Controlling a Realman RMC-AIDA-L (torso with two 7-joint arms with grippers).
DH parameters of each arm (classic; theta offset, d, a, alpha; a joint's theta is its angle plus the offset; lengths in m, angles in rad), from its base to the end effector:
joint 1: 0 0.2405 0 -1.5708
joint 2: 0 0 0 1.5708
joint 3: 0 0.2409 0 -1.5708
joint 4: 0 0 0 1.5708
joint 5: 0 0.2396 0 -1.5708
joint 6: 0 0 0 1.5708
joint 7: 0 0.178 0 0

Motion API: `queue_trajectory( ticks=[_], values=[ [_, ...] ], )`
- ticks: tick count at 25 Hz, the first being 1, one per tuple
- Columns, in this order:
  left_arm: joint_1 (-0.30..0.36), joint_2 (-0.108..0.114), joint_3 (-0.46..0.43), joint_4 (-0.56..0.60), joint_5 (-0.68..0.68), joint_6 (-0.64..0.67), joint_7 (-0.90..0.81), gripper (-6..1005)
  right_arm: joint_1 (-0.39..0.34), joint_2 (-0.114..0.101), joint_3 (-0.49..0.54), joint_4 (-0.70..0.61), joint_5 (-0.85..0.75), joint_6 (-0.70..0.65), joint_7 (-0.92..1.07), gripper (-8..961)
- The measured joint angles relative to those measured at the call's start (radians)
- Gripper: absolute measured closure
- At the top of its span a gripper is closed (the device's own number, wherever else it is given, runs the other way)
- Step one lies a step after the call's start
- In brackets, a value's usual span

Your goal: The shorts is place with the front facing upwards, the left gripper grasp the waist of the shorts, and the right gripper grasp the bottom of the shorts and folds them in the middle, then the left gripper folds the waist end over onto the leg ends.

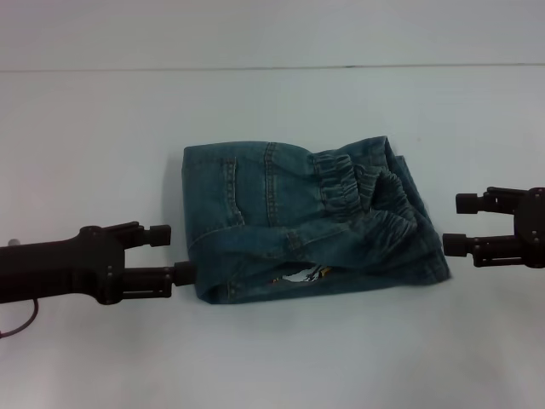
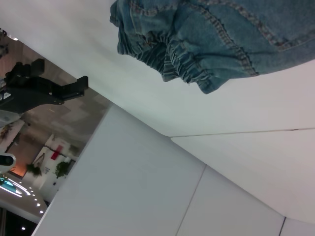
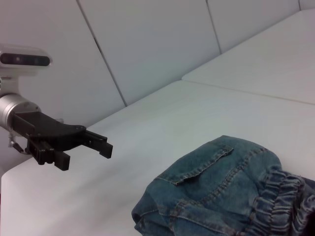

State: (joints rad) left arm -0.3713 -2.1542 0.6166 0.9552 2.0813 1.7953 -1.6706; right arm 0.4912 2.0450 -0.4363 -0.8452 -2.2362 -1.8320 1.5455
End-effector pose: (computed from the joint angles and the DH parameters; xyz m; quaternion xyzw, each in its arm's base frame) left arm -0.2651 0.3067 0.0108 -0.9129 -0.3149 -0.2462 0.0830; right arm 0.2836 0.3264 0.0447 -0.9314 0.2749 0.2125 0.1086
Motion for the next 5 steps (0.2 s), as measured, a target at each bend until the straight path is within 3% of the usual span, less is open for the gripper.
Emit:
queue_trajectory(
  ticks=[5],
  values=[
    [-0.008,-0.003,0.003,0.000,0.004,0.002,0.000,94,0.001,0.000,-0.001,0.000,-0.001,0.000,-0.001,37]
  ],
)
